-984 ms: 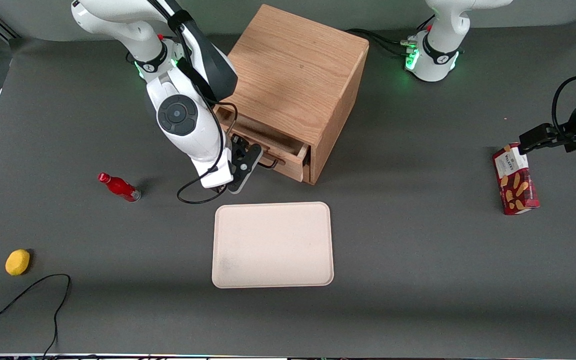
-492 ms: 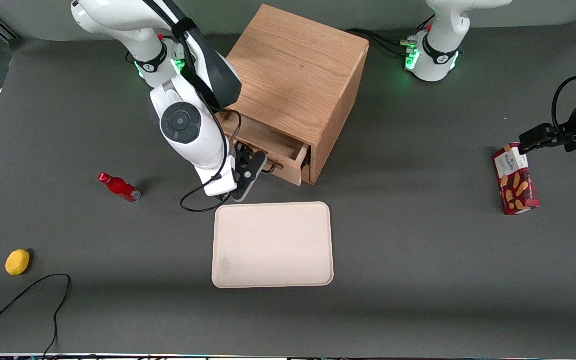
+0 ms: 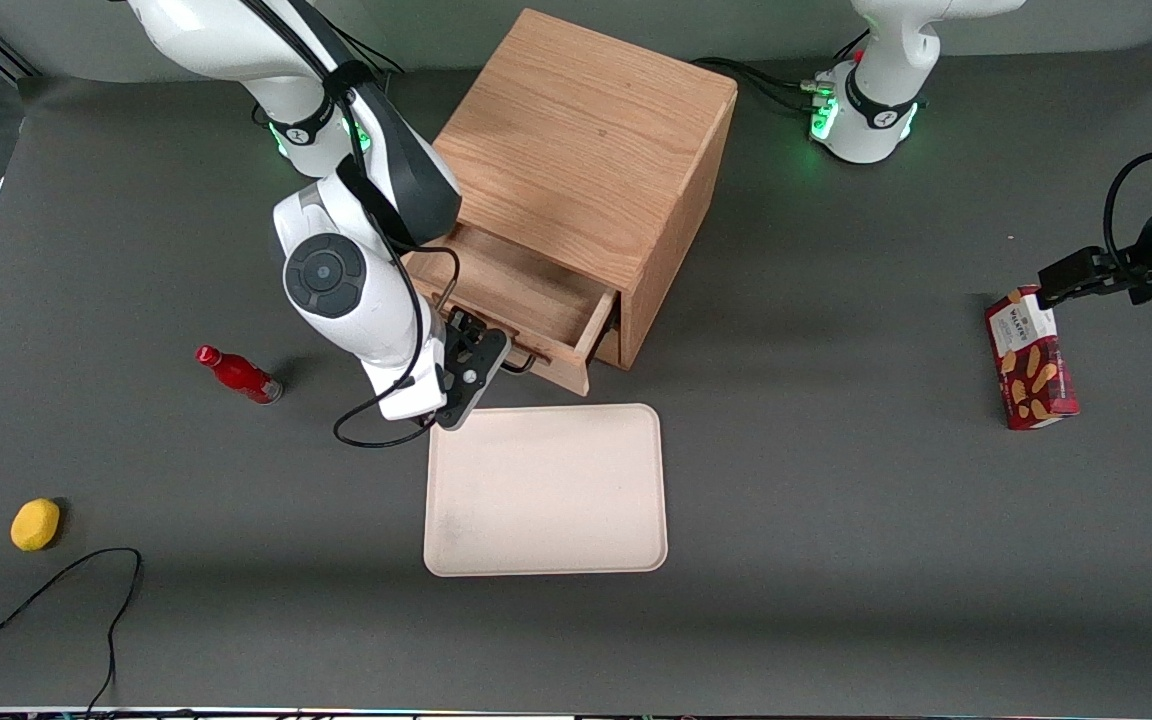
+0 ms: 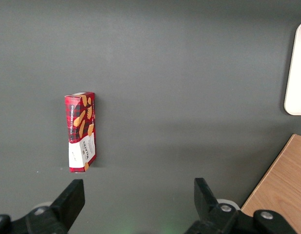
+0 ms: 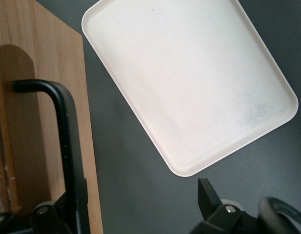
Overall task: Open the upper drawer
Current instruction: 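Pull the upper drawer outward by its handle with the right gripper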
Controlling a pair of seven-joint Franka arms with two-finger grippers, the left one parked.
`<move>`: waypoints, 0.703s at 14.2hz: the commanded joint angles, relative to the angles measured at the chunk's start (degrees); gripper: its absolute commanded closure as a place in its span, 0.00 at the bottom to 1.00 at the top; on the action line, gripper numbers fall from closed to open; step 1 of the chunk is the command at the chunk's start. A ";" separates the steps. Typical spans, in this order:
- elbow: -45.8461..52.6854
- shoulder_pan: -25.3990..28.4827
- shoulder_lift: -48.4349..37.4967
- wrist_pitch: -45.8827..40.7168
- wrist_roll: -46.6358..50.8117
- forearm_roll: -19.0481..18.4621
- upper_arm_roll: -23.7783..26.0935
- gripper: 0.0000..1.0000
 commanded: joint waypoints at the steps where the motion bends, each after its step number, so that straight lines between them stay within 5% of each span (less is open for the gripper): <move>1: 4.87 -0.54 3.04 -2.04 -1.57 0.22 0.20 0.00; 10: 8.75 -3.44 5.77 -4.51 -5.70 0.22 0.38 0.00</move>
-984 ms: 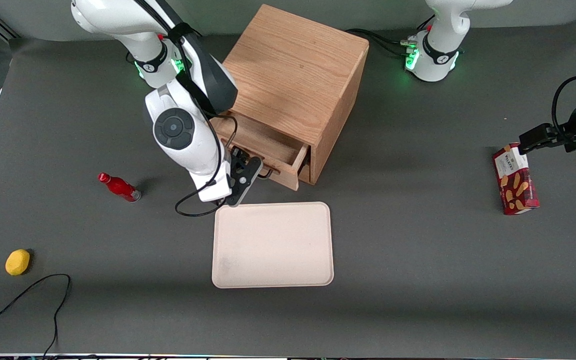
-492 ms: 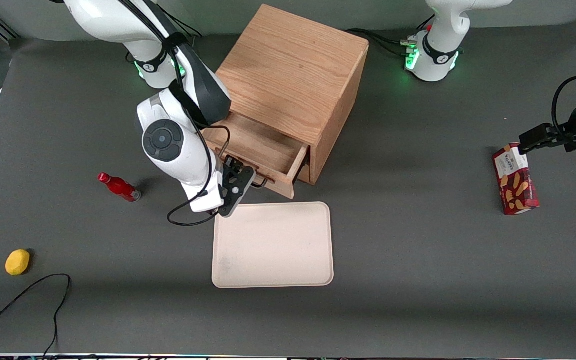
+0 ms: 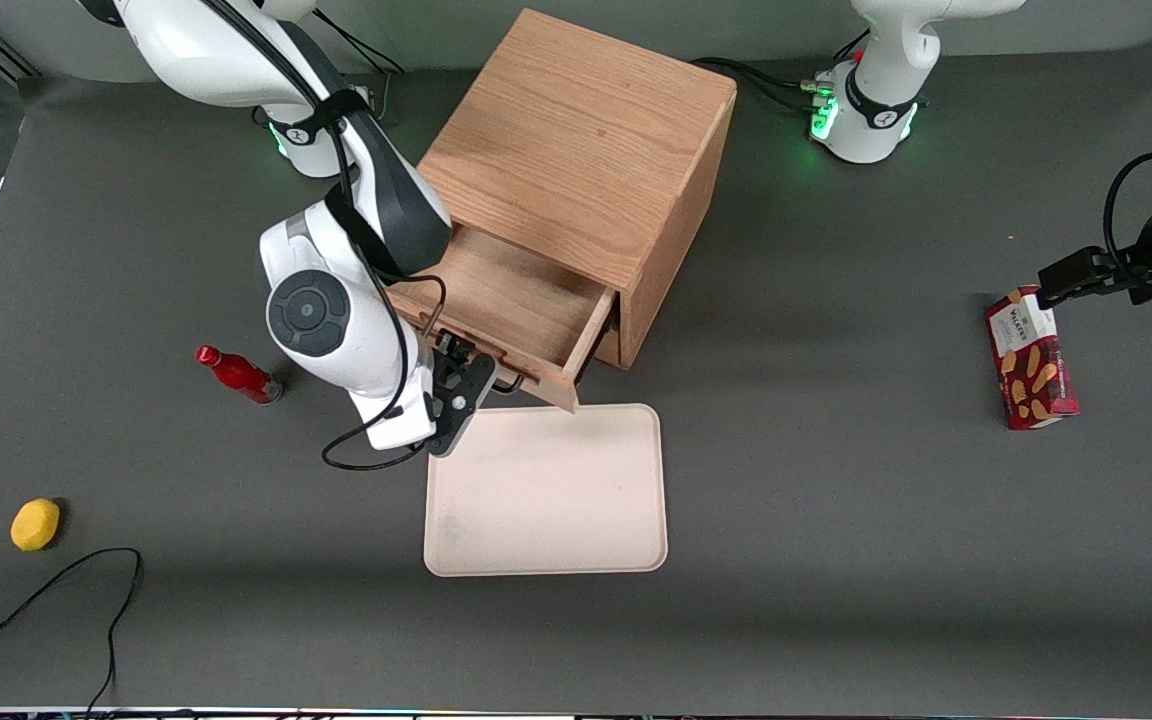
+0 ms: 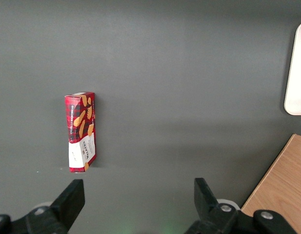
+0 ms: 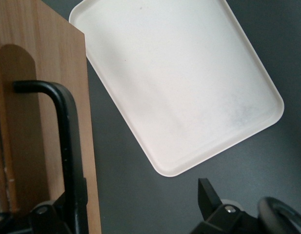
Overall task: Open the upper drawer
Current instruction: 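Pull the upper drawer outward by its handle with the right gripper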
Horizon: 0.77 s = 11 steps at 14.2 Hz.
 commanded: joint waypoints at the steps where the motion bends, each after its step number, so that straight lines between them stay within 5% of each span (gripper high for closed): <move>1: 3.01 -1.01 1.67 -1.33 -2.15 0.16 0.46 0.00; 11: 12.07 -3.47 6.67 -6.78 -4.26 0.33 0.54 0.00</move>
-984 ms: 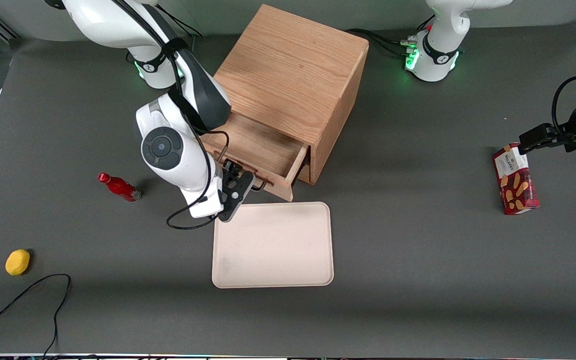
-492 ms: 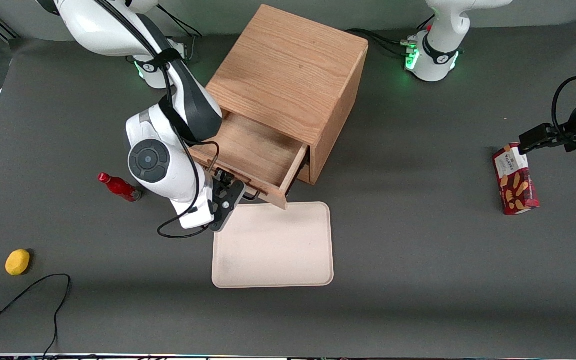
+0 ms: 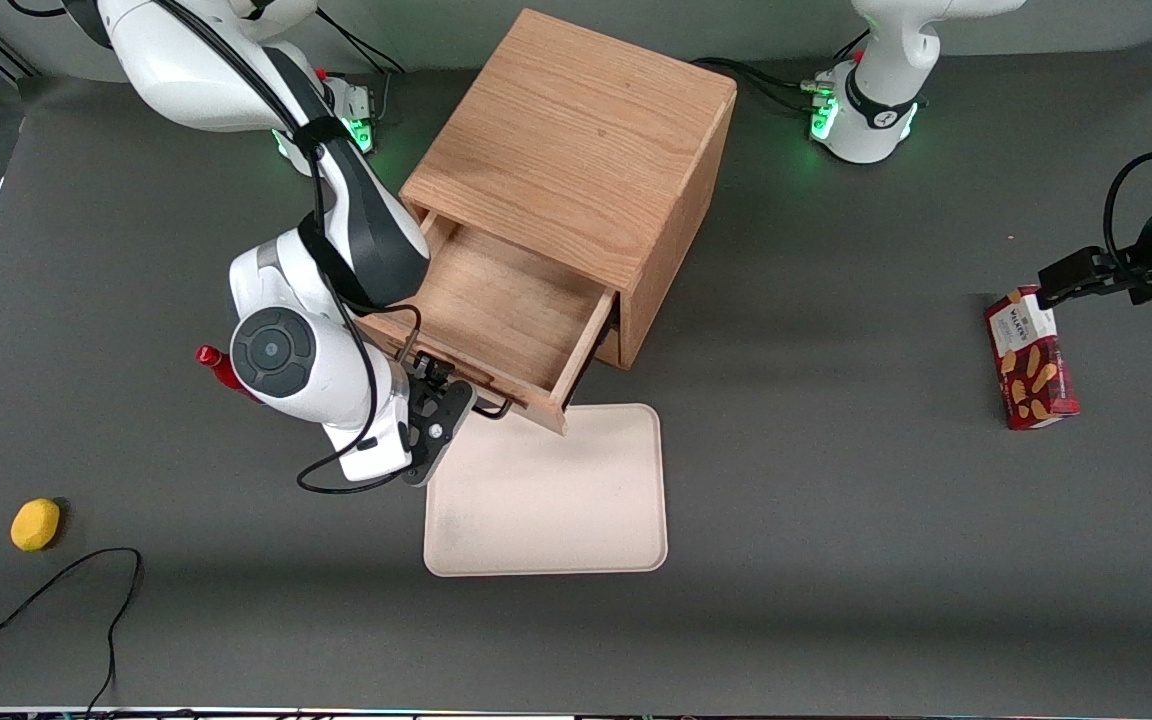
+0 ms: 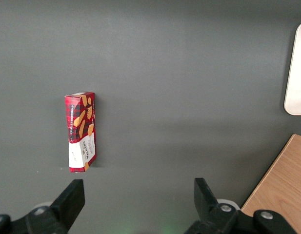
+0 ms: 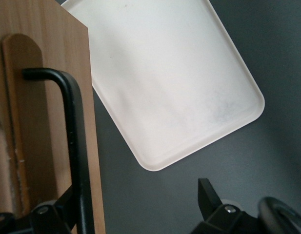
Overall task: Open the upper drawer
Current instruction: 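Pull the upper drawer outward by its handle with the right gripper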
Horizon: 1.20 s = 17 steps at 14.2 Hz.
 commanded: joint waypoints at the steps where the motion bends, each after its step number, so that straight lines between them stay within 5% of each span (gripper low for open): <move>1: 3.57 -0.81 2.47 -1.17 -2.59 0.32 0.51 0.00; 17: 8.76 -3.36 7.22 0.06 -5.58 0.32 0.94 0.00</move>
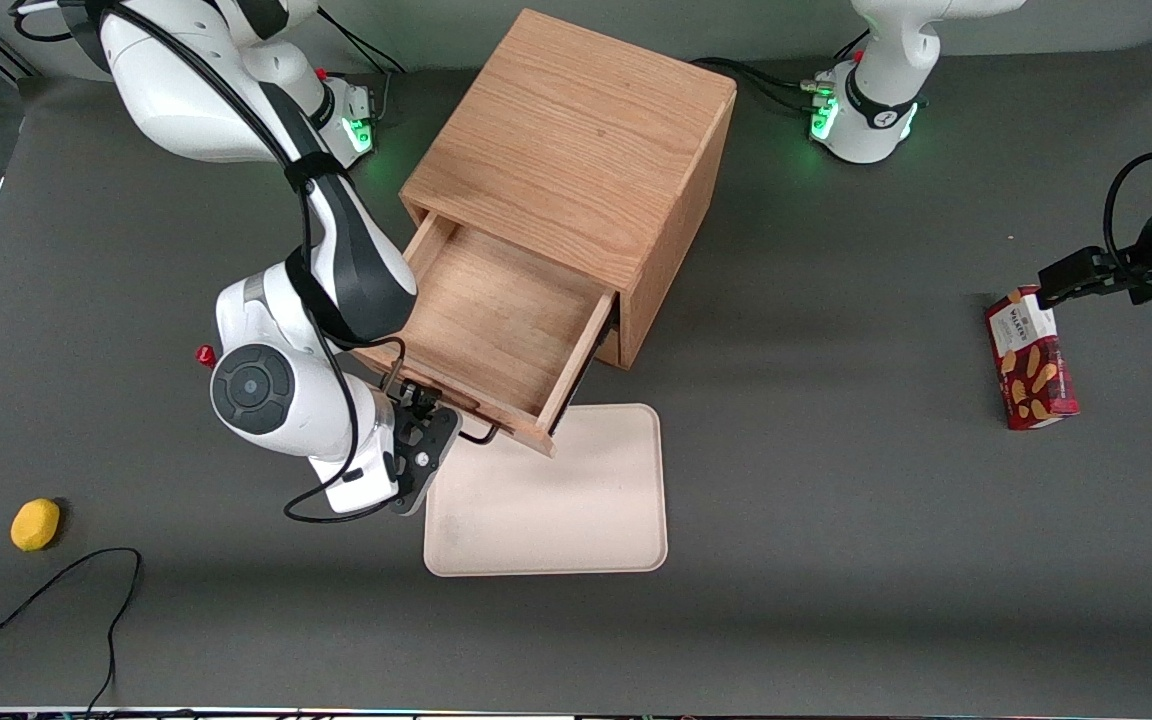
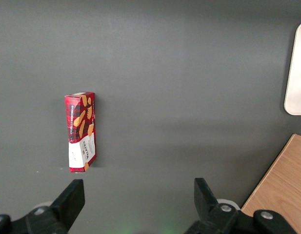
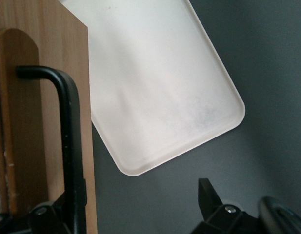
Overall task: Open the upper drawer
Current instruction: 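Pull the upper drawer outward by its handle with the right gripper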
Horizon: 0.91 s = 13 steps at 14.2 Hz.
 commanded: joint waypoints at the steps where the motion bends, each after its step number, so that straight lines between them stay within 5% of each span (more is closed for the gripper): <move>1: 3.19 -1.78 2.65 0.02 -1.65 0.18 1.48 0.00; 13: 4.59 -5.47 3.36 -0.16 -2.96 0.18 4.12 0.00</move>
